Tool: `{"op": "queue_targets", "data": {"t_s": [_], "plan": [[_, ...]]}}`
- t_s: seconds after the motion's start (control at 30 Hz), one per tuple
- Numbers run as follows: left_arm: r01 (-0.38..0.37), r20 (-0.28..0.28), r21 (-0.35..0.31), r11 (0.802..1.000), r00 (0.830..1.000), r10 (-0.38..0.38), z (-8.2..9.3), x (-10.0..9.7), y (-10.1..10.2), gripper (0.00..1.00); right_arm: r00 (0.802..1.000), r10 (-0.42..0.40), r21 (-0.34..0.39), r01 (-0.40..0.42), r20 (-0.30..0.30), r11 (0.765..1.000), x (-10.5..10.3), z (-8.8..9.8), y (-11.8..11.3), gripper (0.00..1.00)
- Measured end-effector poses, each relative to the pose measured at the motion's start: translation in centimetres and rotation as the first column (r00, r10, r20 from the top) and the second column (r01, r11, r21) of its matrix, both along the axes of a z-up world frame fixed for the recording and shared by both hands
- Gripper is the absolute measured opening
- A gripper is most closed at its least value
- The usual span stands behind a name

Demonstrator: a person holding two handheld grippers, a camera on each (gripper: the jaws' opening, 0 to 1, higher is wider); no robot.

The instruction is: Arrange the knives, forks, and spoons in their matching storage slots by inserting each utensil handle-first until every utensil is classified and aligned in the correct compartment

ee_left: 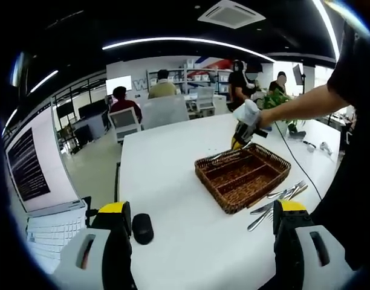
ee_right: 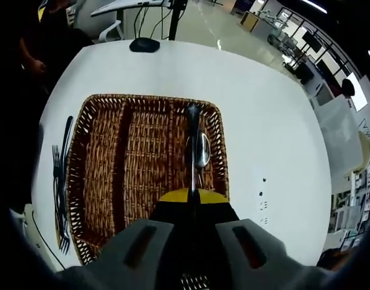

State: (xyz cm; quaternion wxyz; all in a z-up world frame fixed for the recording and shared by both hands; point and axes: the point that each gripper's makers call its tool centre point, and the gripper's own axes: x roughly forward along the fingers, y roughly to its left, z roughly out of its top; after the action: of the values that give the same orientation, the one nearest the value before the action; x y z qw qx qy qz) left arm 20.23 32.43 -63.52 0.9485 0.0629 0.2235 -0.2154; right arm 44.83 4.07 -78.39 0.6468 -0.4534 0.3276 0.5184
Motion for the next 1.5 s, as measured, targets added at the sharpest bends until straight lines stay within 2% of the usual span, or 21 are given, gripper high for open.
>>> {"op": "queue_targets", "data": {"t_s": [0.43, 0.9, 1.13, 1.3, 1.5], "plan": [[-0.013, -0.018, 0.002, 1.000, 1.000, 0.013, -0.5, 0.0, 0.6, 1.00, 0.997, -0.005, -0.026, 0.003, -0.072, 1.000, -0.4, -3.4, -0.2, 0.00], [-0.022, -0.026, 0.004, 1.000, 0.999, 0.022, -0.7, 0.4, 1.1, 1.00, 0.995, -0.022, -0.053, 0.016, -0.099, 0.998, -0.1, -5.2, -0.4, 0.00], [-0.024, -0.028, 0.007, 1.000, 0.999, 0.024, -0.8, 0.6, 1.2, 1.00, 0.992, -0.076, -0.063, 0.069, -0.101, 0.996, 0.5, -6.0, -0.8, 0.00], [-0.023, -0.033, 0.009, 1.000, 0.999, 0.023, -0.9, 0.5, 1.0, 1.00, 0.985, -0.118, -0.053, 0.112, -0.124, 0.992, 0.9, -6.6, -1.1, 0.00], [-0.020, -0.036, 0.012, 1.000, 0.999, 0.020, -1.0, 0.6, 0.6, 1.00, 0.981, -0.123, -0.041, 0.118, -0.150, 0.992, 1.0, -7.1, -1.1, 0.01]]}}
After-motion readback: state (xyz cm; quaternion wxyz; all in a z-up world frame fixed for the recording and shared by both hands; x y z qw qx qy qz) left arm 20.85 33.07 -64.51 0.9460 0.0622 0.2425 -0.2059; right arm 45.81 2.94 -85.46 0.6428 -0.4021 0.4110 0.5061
